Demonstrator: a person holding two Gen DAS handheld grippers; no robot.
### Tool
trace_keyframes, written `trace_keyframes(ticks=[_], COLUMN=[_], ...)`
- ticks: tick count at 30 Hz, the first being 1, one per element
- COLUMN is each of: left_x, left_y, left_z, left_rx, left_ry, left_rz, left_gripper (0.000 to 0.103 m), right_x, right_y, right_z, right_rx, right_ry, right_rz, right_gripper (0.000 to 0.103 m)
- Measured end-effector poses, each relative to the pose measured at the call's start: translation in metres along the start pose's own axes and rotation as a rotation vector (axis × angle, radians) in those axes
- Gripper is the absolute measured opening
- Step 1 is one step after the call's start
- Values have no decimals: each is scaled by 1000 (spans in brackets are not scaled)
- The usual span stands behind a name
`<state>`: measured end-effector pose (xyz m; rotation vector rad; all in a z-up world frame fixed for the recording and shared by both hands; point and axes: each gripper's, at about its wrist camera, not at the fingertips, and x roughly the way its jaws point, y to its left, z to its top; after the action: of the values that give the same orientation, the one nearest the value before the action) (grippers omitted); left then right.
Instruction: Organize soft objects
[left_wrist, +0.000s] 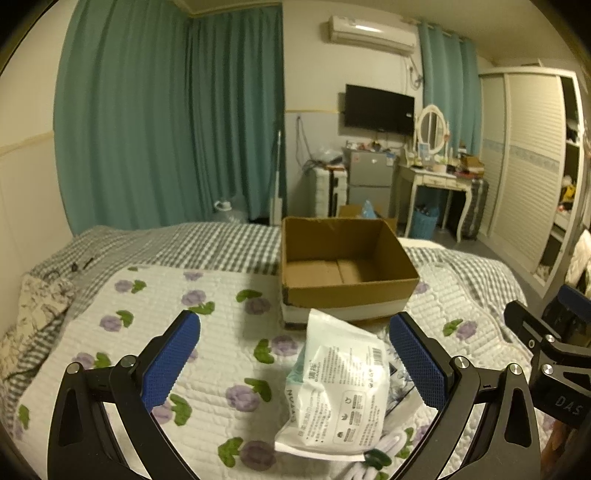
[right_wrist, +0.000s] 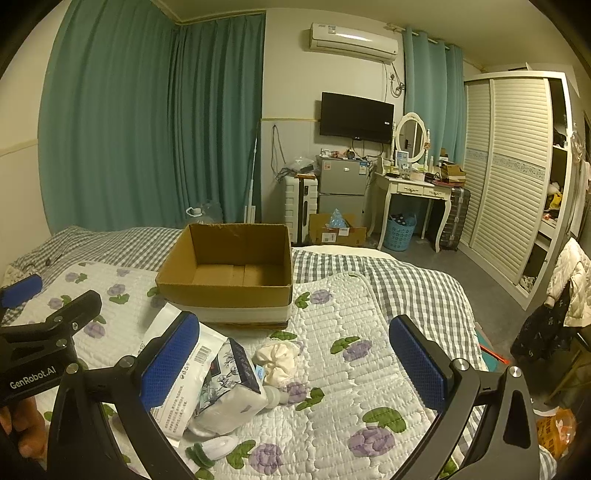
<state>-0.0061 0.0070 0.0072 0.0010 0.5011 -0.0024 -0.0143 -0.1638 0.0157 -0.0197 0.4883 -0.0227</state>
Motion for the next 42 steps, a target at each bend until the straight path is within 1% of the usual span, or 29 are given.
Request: trace_keyframes(ticks=[19, 28, 35, 37, 39, 42], left_x=[-1, 3, 6, 6, 8, 10], left_y=[3, 6, 6, 5, 7, 8], left_z=[2, -1, -1, -1, -1, -1], left_rx=[-4, -13, -11, -10, -19, -26], left_ry=[-7, 1, -13, -11, -1, 5], left_rz=[9, -2, 0, -2, -27, -21], left_gripper=[103, 103, 103, 103, 103, 103], right_x=[0, 2, -3, -2, -2, -2], right_y=[0, 0, -3, -2, -2, -2], right_z=[1, 0, 0, 0, 0, -1], right_rx=[-7, -6, 10, 7, 6, -2], right_ry=[1, -1, -20, -18, -15, -16], right_rz=[-5, -2, 40, 39, 38, 36], right_gripper=[103, 103, 103, 103, 103, 103])
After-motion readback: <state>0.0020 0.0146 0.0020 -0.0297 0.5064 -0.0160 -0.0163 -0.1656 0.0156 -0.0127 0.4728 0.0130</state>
